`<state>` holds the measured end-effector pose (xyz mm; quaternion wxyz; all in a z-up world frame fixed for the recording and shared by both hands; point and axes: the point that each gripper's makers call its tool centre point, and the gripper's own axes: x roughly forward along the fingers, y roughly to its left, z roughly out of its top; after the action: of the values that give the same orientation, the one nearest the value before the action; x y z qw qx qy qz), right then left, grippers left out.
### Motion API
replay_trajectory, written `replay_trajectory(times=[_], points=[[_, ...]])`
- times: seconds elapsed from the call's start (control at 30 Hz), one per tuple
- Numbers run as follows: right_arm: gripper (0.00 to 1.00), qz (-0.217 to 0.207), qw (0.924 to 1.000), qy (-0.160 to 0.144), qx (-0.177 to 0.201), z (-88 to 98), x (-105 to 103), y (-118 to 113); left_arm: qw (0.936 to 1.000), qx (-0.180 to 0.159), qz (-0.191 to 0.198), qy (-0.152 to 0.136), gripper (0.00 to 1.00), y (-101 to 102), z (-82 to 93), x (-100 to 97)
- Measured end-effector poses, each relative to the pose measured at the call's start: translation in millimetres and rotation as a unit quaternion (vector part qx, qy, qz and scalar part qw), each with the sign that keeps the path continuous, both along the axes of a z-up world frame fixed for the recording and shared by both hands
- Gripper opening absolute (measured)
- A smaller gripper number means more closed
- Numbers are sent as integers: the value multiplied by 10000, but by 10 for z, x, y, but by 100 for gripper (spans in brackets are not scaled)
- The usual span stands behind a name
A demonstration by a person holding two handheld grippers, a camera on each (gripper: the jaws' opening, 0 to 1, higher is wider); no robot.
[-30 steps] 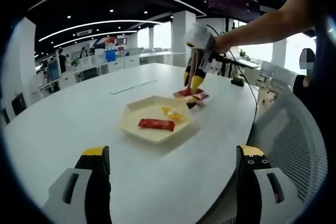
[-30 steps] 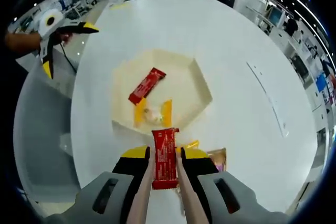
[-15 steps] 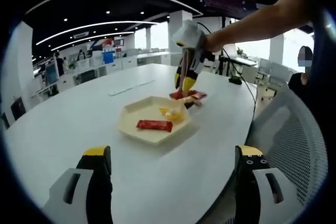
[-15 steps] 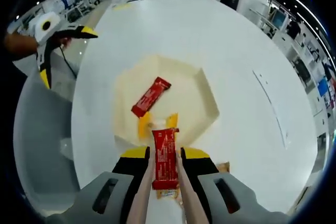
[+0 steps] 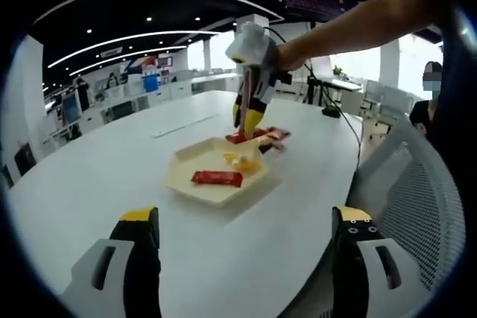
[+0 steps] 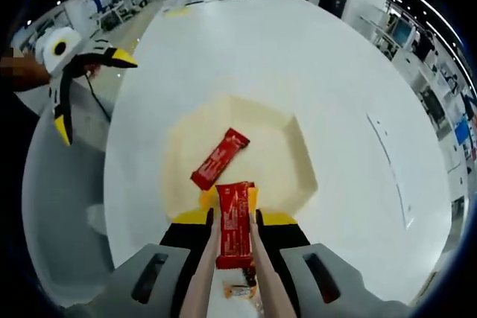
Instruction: Place the target food into the container with the food tongs after gripping and lifting it, then release it inside without dropping or visibly crushing the food.
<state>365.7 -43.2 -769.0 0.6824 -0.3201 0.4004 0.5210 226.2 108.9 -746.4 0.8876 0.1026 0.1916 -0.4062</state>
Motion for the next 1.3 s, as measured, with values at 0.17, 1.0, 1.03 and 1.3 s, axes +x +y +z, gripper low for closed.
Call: replay_trajectory(times=[0.17, 1.0, 1.03, 1.3], points=[[22, 21, 10000, -4, 15, 22, 26, 86, 10000, 16, 1, -3, 93, -5, -2, -4], [22, 253, 9995, -140, 102, 226, 150, 588, 9998, 148, -30, -112, 93, -1, -3, -8], [22, 261, 9995, -148, 104, 230, 148, 597, 9998, 156, -26, -113, 93, 2, -4, -8], [22, 300, 9994, -144, 97, 210, 152, 638, 9998, 153, -14, -134, 92, 4, 2, -2]])
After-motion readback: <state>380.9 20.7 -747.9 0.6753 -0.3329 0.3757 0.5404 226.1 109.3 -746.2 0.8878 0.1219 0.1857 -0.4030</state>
